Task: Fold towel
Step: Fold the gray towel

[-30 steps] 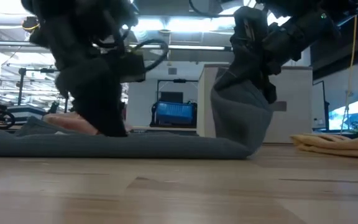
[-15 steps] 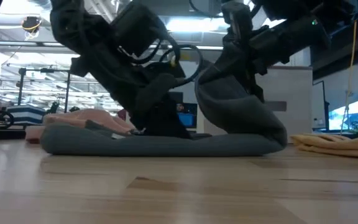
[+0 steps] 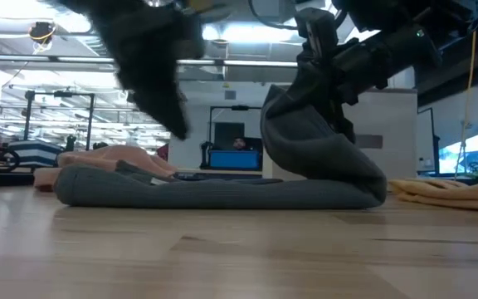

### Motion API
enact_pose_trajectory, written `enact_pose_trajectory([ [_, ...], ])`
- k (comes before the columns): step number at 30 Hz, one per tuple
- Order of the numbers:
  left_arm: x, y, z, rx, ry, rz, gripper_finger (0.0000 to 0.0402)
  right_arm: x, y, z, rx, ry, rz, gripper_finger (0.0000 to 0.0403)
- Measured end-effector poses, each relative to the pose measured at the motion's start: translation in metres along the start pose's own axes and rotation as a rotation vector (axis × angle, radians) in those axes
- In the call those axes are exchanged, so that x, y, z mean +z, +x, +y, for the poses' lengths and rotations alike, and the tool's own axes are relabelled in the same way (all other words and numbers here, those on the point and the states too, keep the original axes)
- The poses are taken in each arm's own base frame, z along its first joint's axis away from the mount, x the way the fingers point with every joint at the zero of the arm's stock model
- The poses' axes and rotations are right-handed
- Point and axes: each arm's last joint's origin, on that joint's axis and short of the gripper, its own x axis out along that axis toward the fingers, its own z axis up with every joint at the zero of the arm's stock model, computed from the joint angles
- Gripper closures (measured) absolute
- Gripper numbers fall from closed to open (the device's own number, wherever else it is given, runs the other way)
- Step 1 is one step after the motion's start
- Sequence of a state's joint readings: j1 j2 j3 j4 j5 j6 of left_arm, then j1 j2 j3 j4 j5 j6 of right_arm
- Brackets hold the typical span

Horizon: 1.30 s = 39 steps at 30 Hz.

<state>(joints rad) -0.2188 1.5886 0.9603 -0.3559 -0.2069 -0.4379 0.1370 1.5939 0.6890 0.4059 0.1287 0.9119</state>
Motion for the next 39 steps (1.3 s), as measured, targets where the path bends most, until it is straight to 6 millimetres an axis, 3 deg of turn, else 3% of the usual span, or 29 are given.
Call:
enact_pose_trajectory([
  [4,-0.03,0.004,-0.002,0.013,-0.007,0.073,0.0251,0.001,0.0,0.001,0.009,0.004,-0.006,0.0382],
  [9,-0.062,0.037,-0.002,0.005,-0.067,0.043,0.0251,0.001,0.0,0.002,0.016,0.045,-0.012,0.0382],
  [16,-0.054,0.069,-0.009,-0.081,-0.113,-0.11,0.0251,0.004,0.003,0.006,0.07,0.124,-0.066,0.0382],
  [23,-0.053,0.069,-0.007,-0.054,-0.057,-0.113,0.0251,0.007,0.02,0.013,0.072,0.162,-0.06,0.0382],
  [29,-0.055,0.068,-0.008,-0.043,-0.046,-0.103,0.0251,-0.006,0.036,0.013,0.009,0.145,0.041,0.0382],
  [39,-0.055,0.068,-0.01,-0.047,-0.036,-0.105,0.0251,-0.01,0.036,0.014,-0.009,0.209,0.059,0.0367],
])
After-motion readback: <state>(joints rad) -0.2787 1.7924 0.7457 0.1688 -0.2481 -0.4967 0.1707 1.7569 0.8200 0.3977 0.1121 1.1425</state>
